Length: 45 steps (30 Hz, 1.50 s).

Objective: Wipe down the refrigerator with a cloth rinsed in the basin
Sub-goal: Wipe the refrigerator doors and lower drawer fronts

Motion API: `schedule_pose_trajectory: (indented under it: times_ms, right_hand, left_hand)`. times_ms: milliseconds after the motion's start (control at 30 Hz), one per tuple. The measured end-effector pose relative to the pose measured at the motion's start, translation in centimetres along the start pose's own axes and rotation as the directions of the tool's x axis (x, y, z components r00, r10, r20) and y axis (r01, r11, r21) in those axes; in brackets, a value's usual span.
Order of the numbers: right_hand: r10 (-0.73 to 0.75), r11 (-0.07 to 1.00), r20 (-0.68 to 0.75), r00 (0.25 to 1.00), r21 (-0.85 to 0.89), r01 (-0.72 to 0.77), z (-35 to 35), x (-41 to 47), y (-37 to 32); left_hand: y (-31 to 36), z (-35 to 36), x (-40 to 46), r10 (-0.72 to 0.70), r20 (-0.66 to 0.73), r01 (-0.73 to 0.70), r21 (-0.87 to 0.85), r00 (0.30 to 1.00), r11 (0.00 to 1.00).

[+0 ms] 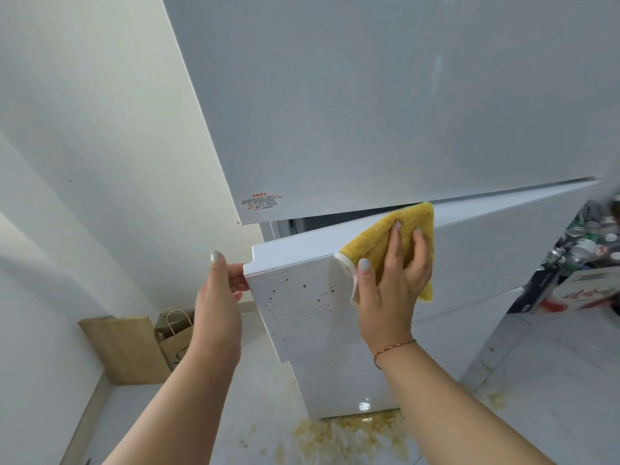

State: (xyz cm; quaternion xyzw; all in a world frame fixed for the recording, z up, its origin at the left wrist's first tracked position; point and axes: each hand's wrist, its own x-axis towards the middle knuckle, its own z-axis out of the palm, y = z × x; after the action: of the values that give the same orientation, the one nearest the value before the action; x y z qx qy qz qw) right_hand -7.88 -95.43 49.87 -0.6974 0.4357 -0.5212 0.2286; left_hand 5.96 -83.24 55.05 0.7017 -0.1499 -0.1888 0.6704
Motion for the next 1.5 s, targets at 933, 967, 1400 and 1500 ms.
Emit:
schedule_pose_trajectory:
  times_ms: [933,967,1400,1500]
  right_hand:
    - [-0.739,0.595,0.347,0.577,-0.063,0.801,1.5,-4.8,-1.5]
    - [-0.754,0.546,0.379,0.536,-0.093,0.833,1.6,-4.4,-1.0]
    - [-0.765,0.383,0.466,0.445,-0.226,0.896,6.3,0.8,-0.1]
    - [-0.762,0.391,0.455,0.461,-0.245,0.887,7.3,1.2,-0.1]
  left_hand:
    - [-0.8,-1.7,-2.6,-0.071,0.077,0.088,-0.252,0.994,0.964]
    - [-0.7,-1.6,-2.4,-0.084,0.081,0.101,-0.246,0.993,0.964]
    - [0.9,0.5,4.1,-0.164,0.075,0.179,-0.289,0.984,0.94]
    - [1.0,0.9,5.1,-0.164,0.075,0.179,-0.287,0.984,0.941]
